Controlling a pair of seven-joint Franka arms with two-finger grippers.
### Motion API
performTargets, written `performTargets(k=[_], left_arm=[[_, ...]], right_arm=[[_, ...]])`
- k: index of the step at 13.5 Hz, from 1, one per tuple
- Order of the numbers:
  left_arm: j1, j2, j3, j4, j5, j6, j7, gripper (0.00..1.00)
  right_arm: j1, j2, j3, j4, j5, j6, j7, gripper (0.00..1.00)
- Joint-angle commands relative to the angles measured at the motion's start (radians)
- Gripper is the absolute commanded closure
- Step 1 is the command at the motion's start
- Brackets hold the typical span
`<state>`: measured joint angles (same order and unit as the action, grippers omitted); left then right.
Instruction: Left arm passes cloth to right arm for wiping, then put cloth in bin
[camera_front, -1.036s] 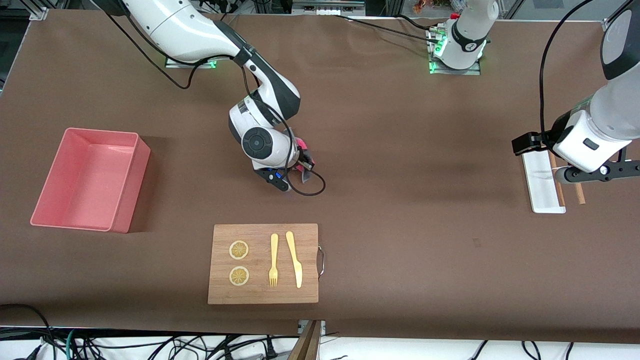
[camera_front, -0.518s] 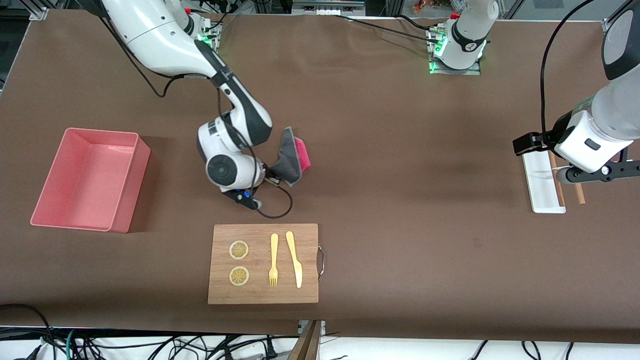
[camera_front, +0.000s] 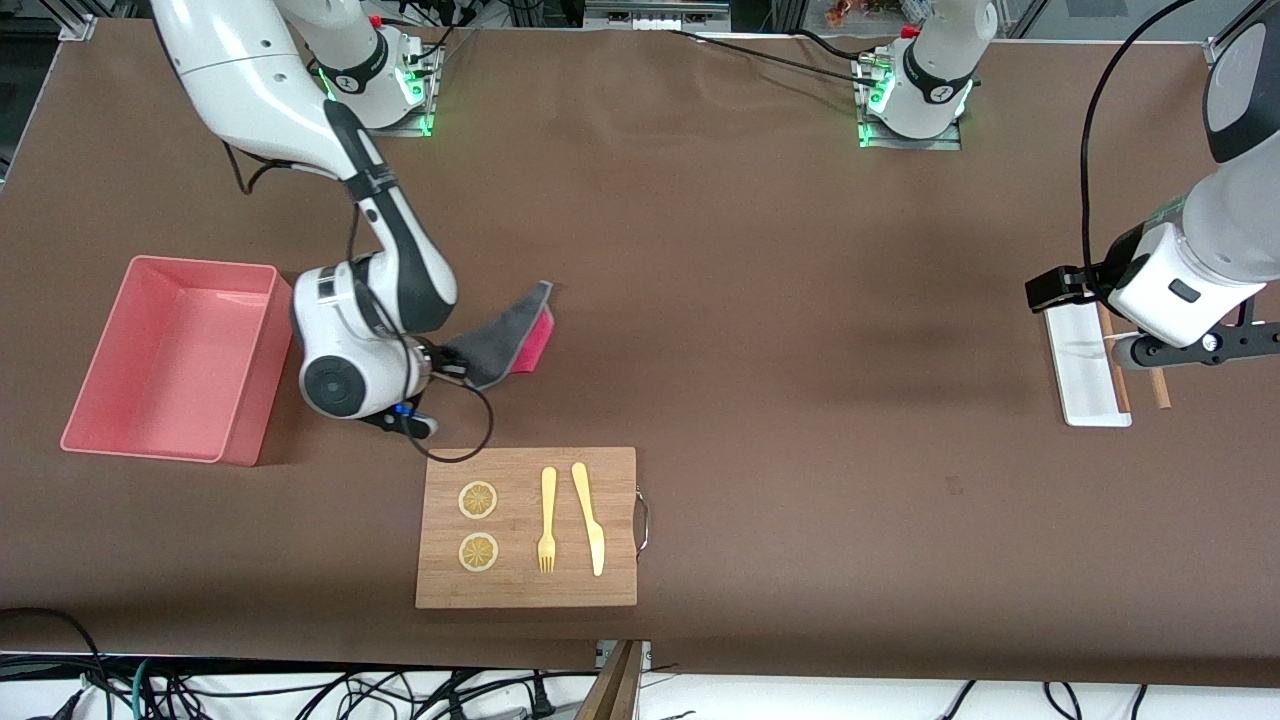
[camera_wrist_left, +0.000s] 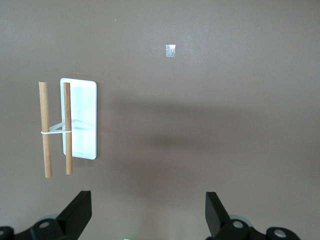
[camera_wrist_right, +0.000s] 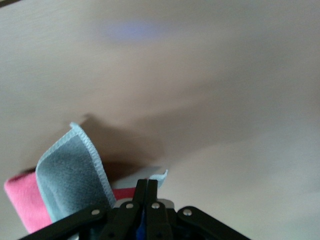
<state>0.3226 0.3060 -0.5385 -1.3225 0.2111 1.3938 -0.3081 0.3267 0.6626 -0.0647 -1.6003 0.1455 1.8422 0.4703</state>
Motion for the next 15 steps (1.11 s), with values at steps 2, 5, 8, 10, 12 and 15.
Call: performTargets(k=[2,5,8,10,12,15], left_arm=[[0.003,0.005,-0.009,0.012,0.008,0.001,0.021,0.00],[-0.005,0.007,-0.011,0.012,0.008,0.004,0.020,0.00],[-0.095,-0.027,0.069,-0.009,-0.027,0.057,0.050,0.00],[-0.213,-0.071,0.271,-0.056,-0.160,0.085,0.145,0.00],[-0.241,-0.164,0.362,-0.174,-0.216,0.212,0.207,0.00],[-0.287,-0.260,0.377,-0.299,-0.200,0.289,0.211,0.00]], right_arm=[[-0.002,-0.026,-0.081,-0.003,-0.017,-0.064,-0.165,1.00],[-0.005,-0.046,-0.119,-0.001,-0.017,-0.086,-0.240,1.00],[-0.020,-0.131,-0.116,0.025,-0.039,-0.168,-0.243,1.00],[-0.041,-0.193,-0.113,0.072,-0.069,-0.274,-0.249,1.00],[-0.070,-0.239,-0.113,0.117,-0.093,-0.375,-0.313,1.00],[-0.133,-0.310,-0.116,0.131,-0.165,-0.475,-0.464,1.00]])
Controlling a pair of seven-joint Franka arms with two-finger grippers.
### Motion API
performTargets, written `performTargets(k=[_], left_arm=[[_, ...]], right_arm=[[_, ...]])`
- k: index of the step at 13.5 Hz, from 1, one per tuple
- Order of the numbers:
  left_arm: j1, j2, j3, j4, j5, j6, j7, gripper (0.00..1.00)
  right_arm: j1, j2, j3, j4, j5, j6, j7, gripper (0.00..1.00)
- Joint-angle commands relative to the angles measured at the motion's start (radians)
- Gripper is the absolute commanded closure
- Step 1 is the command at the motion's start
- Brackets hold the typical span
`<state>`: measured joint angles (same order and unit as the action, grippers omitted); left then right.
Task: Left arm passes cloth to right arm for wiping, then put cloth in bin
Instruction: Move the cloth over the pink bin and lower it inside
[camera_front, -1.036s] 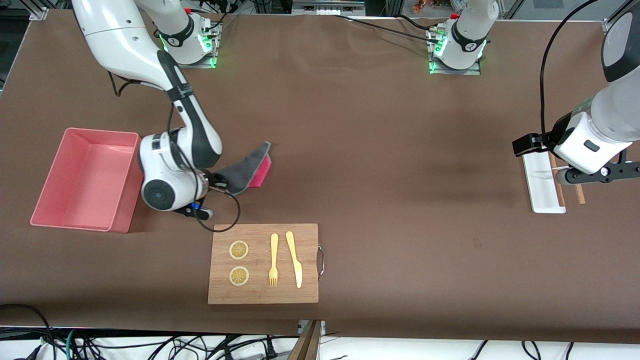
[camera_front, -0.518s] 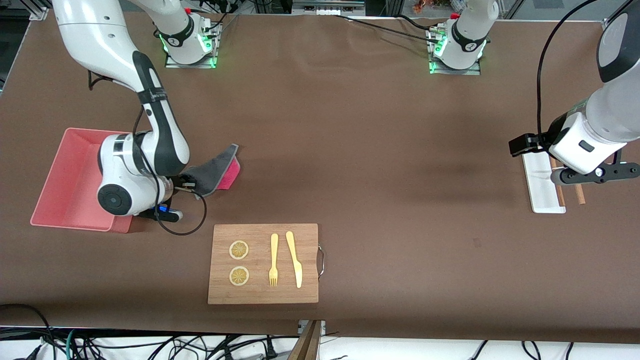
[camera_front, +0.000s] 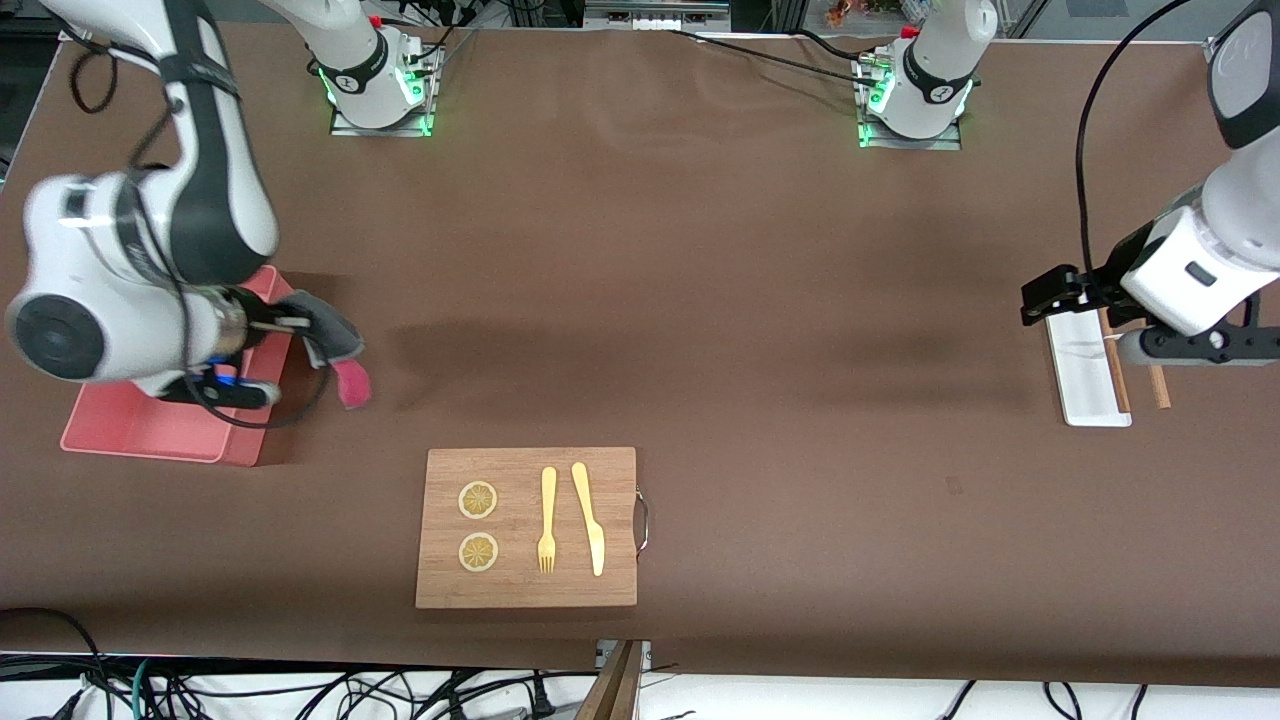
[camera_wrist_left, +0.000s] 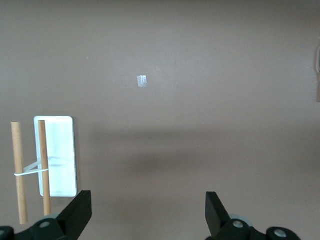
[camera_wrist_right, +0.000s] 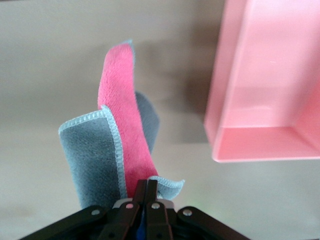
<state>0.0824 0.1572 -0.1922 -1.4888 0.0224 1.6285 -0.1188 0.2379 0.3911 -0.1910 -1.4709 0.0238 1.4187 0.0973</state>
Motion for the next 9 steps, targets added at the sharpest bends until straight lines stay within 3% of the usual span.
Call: performTargets(k=[1,3,7,9], left_arm=[[-0.073,-0.119,0.061,-0.136,0.001,0.054,0.025,0.00],[-0.099,-0.131,0.100,-0.154,0.005,0.054,0.028,0.00],[-0.095,-0.119,0.097,-0.137,0.008,0.039,0.028,0.00],[-0.095,-0.120,0.097,-0.137,0.008,0.028,0.028,0.00]], right_arm=[[-0.064,-0.063,0.007,0.001,-0.068,-0.069,-0.141,1.00],[-0.116,-0.083,-0.007,0.001,-0.106,-0.086,-0.244,1.00],[-0.181,-0.083,-0.113,-0.008,-0.174,-0.073,-0.480,1.00],[-0.233,-0.074,-0.123,-0.015,-0.206,-0.029,-0.566,1.00]])
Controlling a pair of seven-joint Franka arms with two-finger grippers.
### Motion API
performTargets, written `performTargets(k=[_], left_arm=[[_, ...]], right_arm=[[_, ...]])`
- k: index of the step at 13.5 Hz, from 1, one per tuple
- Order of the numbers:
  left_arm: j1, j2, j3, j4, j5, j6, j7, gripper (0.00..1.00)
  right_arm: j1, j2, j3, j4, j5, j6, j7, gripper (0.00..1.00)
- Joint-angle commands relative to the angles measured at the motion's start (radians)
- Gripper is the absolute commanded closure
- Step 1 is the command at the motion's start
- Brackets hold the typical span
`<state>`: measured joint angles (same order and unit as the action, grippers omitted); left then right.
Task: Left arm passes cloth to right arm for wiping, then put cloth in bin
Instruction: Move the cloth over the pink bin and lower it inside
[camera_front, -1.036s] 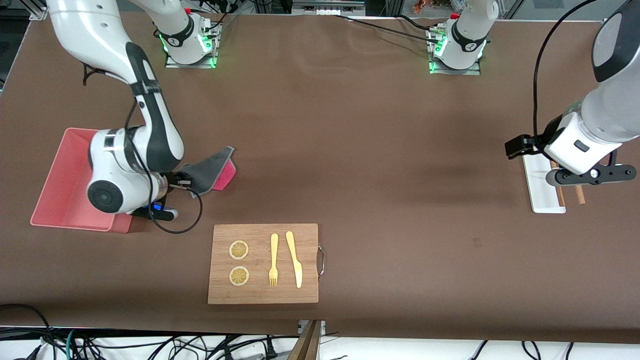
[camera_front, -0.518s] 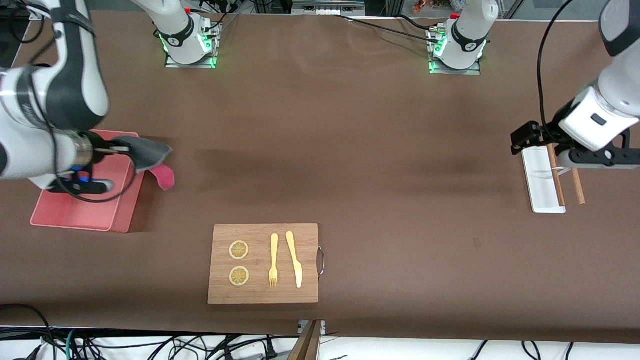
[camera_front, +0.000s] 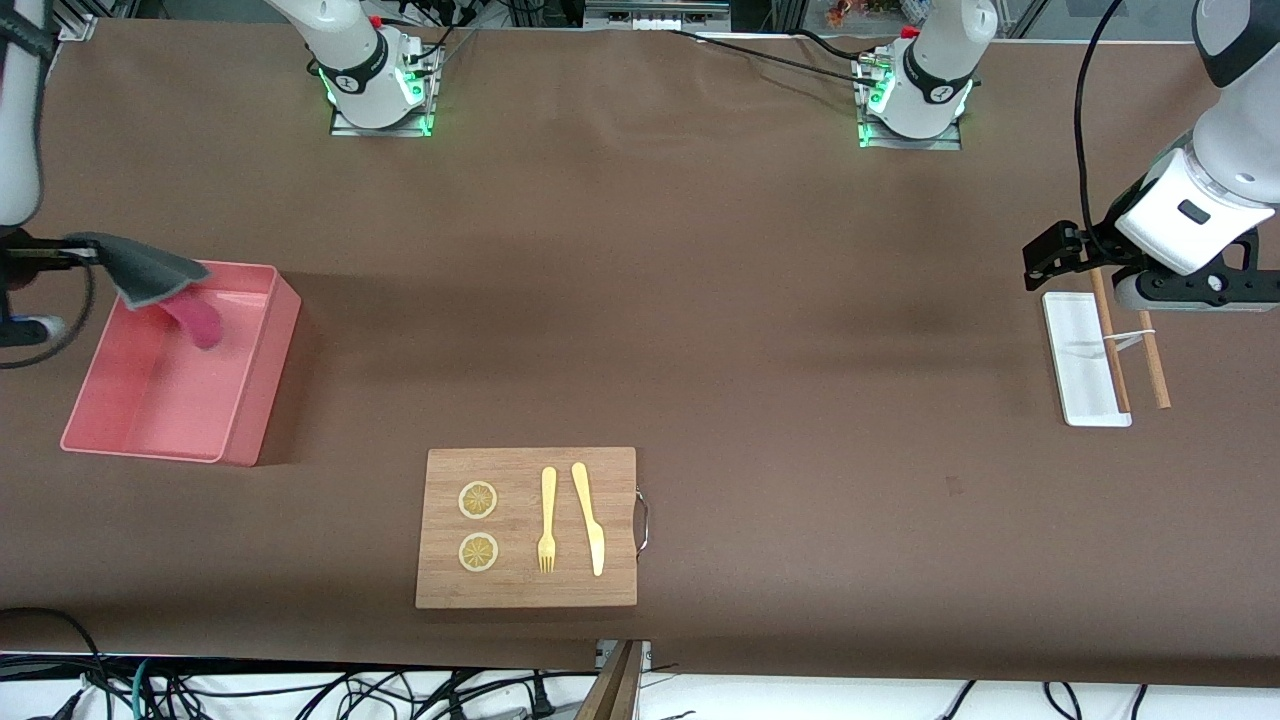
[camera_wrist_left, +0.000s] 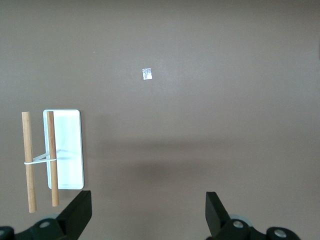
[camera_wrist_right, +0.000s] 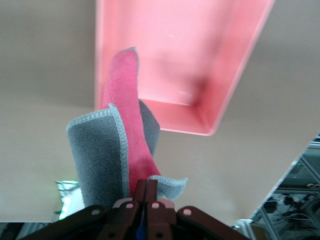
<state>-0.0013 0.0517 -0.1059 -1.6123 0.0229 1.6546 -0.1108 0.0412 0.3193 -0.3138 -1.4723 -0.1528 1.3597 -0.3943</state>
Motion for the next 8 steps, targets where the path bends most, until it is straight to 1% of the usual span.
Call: performTargets(k=[1,4,8], left_arm=[[-0.009,-0.015,0.011,-0.014,0.008,0.002,0.019,0.00],[-0.008,-0.015,0.014,-0.014,0.008,-0.016,0.020,0.00],[-0.009,-0.016,0.009,-0.014,0.032,-0.018,0.020,0.00]], right_arm=[[-0.056,0.006,-0.001,-0.025,-0.030,0.063,-0.099,1.00],[-0.070,0.052,-0.005,-0.026,-0.025,0.091,-0.106,1.00],[-0.072,0.105,-0.004,-0.046,-0.008,0.220,-0.094,1.00]])
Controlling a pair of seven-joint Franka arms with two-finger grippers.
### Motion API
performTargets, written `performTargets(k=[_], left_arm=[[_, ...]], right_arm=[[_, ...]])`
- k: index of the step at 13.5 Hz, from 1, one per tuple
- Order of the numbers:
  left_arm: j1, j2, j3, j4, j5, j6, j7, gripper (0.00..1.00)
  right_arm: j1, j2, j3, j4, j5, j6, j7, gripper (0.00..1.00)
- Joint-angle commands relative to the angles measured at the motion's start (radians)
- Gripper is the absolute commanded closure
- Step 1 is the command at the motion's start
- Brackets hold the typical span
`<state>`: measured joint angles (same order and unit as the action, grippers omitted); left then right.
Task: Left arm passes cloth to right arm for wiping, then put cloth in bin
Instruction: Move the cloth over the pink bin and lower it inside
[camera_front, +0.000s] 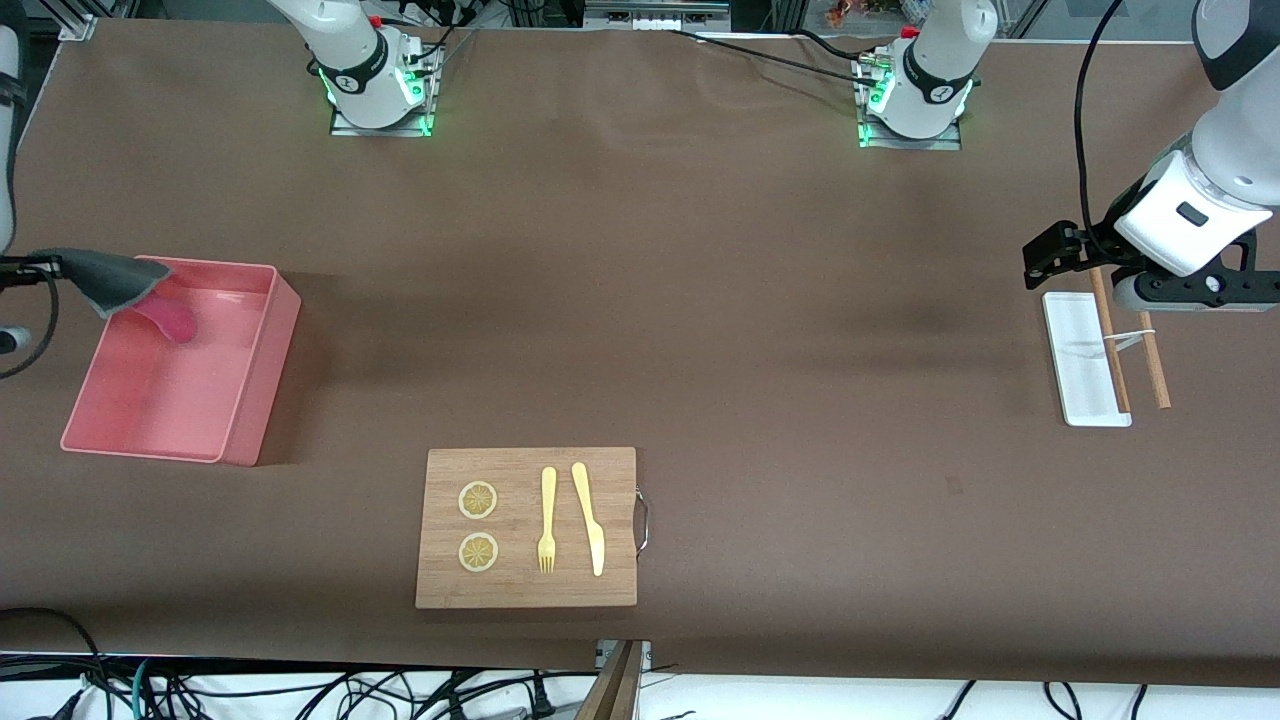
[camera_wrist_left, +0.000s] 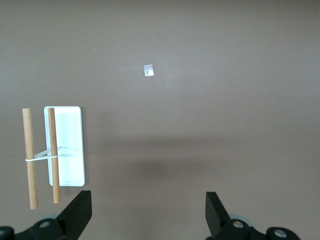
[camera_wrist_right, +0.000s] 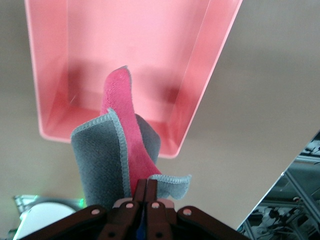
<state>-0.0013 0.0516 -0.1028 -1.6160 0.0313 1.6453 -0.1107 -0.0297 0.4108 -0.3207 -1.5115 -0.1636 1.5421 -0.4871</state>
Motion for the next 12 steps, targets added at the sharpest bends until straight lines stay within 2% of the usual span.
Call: performTargets(k=[1,9,12], left_arm=[[-0.009,-0.016,0.005,-0.008,0.024,-0.009,0.020,0.00],[-0.009,-0.015,0.005,-0.008,0.025,-0.009,0.019,0.00],[-0.009,-0.015,0.005,-0.008,0.025,-0.009,0.019,0.00]], right_arm=[[-0.001,0.023,0.005,-0.007,0.016,0.059,0.001,1.00],[0.001,0.128,0.008,-0.117,0.120,0.335,0.004,1.00],[0.002,0.164,0.011,-0.165,0.130,0.449,0.002,1.00]])
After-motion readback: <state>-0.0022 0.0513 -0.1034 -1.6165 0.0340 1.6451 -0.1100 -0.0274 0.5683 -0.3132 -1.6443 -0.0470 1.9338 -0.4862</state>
